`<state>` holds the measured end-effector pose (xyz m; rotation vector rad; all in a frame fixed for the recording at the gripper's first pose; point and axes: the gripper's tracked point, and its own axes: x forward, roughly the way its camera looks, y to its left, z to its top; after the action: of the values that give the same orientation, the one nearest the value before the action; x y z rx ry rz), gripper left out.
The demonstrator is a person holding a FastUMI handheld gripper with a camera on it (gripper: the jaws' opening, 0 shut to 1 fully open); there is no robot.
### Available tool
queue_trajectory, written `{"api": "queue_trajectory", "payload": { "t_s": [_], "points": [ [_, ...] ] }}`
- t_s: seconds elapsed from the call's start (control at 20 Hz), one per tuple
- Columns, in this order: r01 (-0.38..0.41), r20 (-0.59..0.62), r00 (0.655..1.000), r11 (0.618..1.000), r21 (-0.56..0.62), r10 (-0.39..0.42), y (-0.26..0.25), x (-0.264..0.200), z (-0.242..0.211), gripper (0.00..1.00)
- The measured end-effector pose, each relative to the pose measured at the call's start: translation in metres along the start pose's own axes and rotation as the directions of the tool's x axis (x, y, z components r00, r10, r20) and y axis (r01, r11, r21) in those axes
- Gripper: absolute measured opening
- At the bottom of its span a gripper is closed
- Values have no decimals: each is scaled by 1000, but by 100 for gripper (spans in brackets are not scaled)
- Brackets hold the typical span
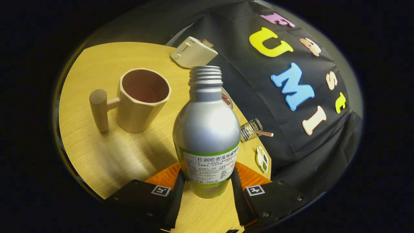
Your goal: Take the bottle from table, then pour the juice into the cup, finally place the bottle on the coaster
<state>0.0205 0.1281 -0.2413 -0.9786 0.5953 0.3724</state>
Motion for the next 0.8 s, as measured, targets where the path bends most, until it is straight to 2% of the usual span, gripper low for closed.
{"api": "queue_trajectory", "payload": {
  "t_s": [0.8],
  "points": [
    [-20, -135, 991, 979, -205, -8, -1, 4, 3, 70]
  ]
}}
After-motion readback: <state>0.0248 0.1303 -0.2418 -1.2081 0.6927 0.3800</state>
